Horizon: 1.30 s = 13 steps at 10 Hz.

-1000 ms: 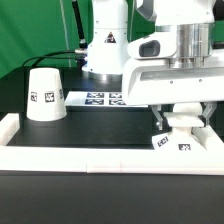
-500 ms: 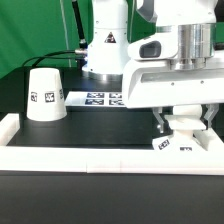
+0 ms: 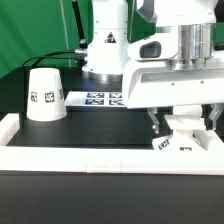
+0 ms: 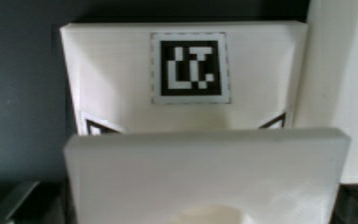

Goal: Assemble lamp

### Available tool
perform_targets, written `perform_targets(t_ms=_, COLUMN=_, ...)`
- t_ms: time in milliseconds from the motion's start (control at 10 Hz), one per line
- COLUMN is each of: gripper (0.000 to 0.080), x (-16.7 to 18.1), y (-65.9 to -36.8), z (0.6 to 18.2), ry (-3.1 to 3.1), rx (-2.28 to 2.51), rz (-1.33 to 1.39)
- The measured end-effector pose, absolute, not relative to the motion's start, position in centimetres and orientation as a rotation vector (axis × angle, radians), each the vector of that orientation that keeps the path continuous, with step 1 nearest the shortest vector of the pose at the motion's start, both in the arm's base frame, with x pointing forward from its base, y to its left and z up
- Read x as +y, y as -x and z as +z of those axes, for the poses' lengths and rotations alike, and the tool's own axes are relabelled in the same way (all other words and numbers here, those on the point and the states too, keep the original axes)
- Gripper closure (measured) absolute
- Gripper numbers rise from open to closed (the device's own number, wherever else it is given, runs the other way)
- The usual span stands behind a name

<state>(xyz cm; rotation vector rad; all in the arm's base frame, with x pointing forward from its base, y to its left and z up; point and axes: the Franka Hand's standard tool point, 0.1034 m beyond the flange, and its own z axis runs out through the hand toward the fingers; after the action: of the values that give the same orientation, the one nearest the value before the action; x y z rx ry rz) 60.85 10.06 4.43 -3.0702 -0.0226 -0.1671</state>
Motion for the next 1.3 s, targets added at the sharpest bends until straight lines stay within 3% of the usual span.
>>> perform_targets(t_ms=300, gripper=0.0101, x=9.8, y=-58.5, z=5.4, ry=3.073, rx=-0.015, rz=-0.141)
perform_targets(t_ms=800, gripper=0.0101, x=10.7, y=-54.2, z=9.1, ry=3.065, rx=0.037, rz=-0.087)
perform_targets(t_ms=1300, gripper=0.0101, x=11.5, y=-52.9, z=8.5, ry=3.062, rx=0.016, rz=-0.086)
